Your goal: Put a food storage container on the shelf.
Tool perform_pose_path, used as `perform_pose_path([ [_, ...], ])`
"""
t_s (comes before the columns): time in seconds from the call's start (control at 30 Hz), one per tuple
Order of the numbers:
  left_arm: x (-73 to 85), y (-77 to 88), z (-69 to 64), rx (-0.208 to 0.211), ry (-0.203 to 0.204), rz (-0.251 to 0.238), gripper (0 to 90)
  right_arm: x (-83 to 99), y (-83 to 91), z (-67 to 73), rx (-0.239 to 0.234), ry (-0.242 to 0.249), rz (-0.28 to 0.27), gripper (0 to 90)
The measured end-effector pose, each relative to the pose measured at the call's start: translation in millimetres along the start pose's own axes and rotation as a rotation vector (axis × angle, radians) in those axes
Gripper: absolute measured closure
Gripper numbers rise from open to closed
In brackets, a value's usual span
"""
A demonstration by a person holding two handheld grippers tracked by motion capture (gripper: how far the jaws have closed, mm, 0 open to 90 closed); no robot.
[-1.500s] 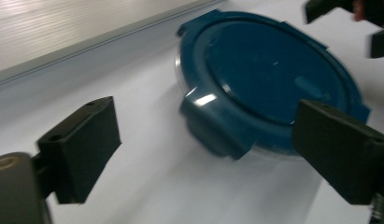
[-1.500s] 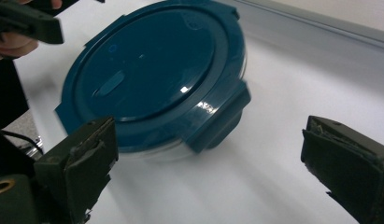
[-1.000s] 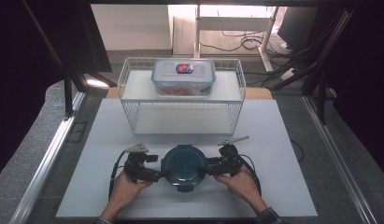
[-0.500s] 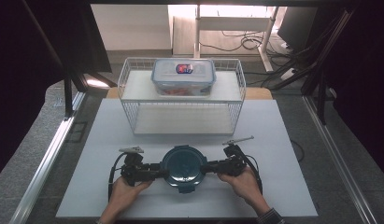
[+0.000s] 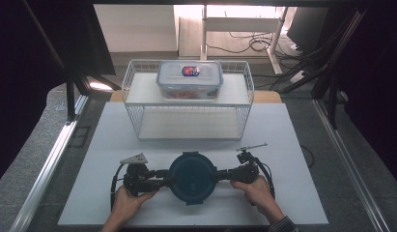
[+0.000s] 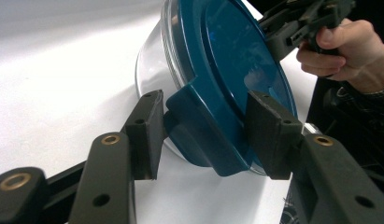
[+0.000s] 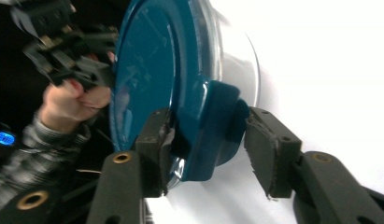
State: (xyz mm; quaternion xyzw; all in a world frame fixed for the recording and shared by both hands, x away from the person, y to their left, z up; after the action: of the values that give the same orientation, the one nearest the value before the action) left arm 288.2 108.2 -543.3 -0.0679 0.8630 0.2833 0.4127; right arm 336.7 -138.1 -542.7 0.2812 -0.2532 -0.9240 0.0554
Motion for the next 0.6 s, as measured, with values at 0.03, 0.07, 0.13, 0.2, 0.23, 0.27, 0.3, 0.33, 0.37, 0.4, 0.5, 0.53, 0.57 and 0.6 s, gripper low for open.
perform_pose_path([
  [0.03,0.3,0.1,0.2,0.002,0.002,-0.003,49.7,-0.1,0.3,0.5,-0.003,-0.007,0.001,52.8],
  [0.07,0.8,0.5,0.7,0.003,0.007,-0.004,49.8,-0.1,0.3,1.1,0.006,0.003,0.002,52.8],
  [0.13,2.6,1.2,2.6,0.007,0.03,-0.012,50.4,0.3,0.3,4.4,0.02,0.011,-0.003,52.9],
  [0.2,5.4,1.9,4.3,0.01,0.065,-0.025,50.2,0.8,-0.1,7.6,0.032,0.012,-0.018,53.0],
  [0.23,7.0,2.2,4.8,0.015,0.077,-0.028,49.8,0.8,-0.4,9.2,0.041,0.02,-0.026,53.0],
  [0.27,8.8,2.4,5.4,0.019,0.091,-0.025,49.0,1.1,-0.4,11.4,0.049,0.029,-0.031,53.0],
  [0.3,10.4,2.6,6.0,0.021,0.11,-0.023,46.3,1.6,-0.2,13.5,0.059,0.042,-0.033,53.1],
  [0.33,11.6,2.7,6.3,0.033,0.132,-0.024,44.8,2.4,0.1,15.6,0.069,0.055,-0.035,53.0],
  [0.37,12.3,2.7,5.9,0.062,0.153,-0.027,46.1,3.1,0.4,17.3,0.08,0.068,-0.037,53.0],
  [0.4,12.4,2.7,5.7,0.079,0.175,-0.03,51.1,4.1,0.8,18.7,0.088,0.074,-0.038,53.0],
  [0.5,11.5,3.9,5.3,0.093,0.217,-0.034,54.0,7.3,2.4,21.1,0.1,0.085,-0.044,53.3],
  [0.53,11.3,4.3,5.0,0.098,0.231,-0.042,54.8,8.0,2.8,21.8,0.106,0.089,-0.047,53.6],
  [0.57,11.2,4.5,4.7,0.105,0.25,-0.05,55.6,8.5,3.4,23.0,0.109,0.088,-0.05,54.1],
  [0.6,11.3,4.9,4.9,0.111,0.264,-0.056,56.3,9.3,4.0,23.8,0.112,0.085,-0.052,54.5],
])
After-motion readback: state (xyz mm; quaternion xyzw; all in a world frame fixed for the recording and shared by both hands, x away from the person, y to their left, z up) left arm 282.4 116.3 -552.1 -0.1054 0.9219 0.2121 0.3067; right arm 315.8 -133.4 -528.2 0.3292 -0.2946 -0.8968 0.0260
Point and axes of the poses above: each handheld gripper's, and its own axes: y roughly backward along the jaws, x roughly out of its underside, z roughly to its left, the point moved 7 cm from there along -y, roughly forward along the jaws, and after that the axes turned 2 degrees about -z, right-handed, at the moved point
